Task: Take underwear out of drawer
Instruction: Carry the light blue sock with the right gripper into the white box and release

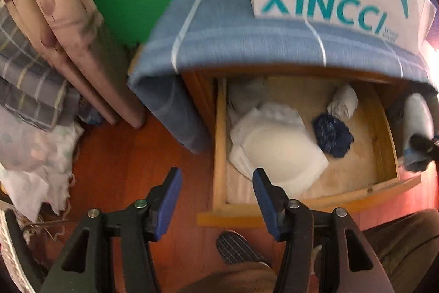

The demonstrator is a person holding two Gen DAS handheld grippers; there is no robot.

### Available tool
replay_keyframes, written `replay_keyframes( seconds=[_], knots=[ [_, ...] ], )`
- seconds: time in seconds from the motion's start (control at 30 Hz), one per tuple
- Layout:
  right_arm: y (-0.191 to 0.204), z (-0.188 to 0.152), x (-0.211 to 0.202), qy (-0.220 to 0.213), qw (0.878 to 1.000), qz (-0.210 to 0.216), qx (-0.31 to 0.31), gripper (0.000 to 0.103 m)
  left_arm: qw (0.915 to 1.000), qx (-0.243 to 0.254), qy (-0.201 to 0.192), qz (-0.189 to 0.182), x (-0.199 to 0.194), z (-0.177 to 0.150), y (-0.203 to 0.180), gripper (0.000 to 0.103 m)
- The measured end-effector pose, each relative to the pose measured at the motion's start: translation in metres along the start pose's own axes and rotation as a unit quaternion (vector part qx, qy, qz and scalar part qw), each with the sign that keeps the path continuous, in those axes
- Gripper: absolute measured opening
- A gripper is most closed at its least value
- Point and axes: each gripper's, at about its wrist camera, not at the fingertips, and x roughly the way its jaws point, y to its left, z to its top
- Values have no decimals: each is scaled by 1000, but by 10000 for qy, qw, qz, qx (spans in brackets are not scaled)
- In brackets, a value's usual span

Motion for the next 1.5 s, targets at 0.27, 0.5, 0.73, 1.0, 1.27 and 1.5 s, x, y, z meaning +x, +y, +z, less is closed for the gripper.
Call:
replay_keyframes(
  seconds=[0.27, 0.5, 0.73, 1.0, 1.27, 1.5],
  knots=[
    [9, 9, -76, -680, 9971, 300, -154, 44, 9998, -157, 79, 34, 22, -13, 2, 55],
    [20, 43, -141, -1317, 9902, 309, -335, 44, 9998, -177, 32, 54, 23, -12, 3, 55],
    [22, 94, -166, -1602, 9861, -21, -435, 44, 9999, 18, 20, 148, 24, -14, -5, 55],
    [32, 149, -142, -1457, 9876, -343, -473, 44, 9997, -209, 90, 106, 27, -15, 4, 55],
    [28, 188, -94, -1036, 9910, -714, -452, 44, 9989, -452, 159, -1, 31, -15, 12, 55],
    [25, 197, -63, -657, 9937, -781, -465, 49, 9986, -483, 213, -80, 32, -15, 13, 55]
  ],
)
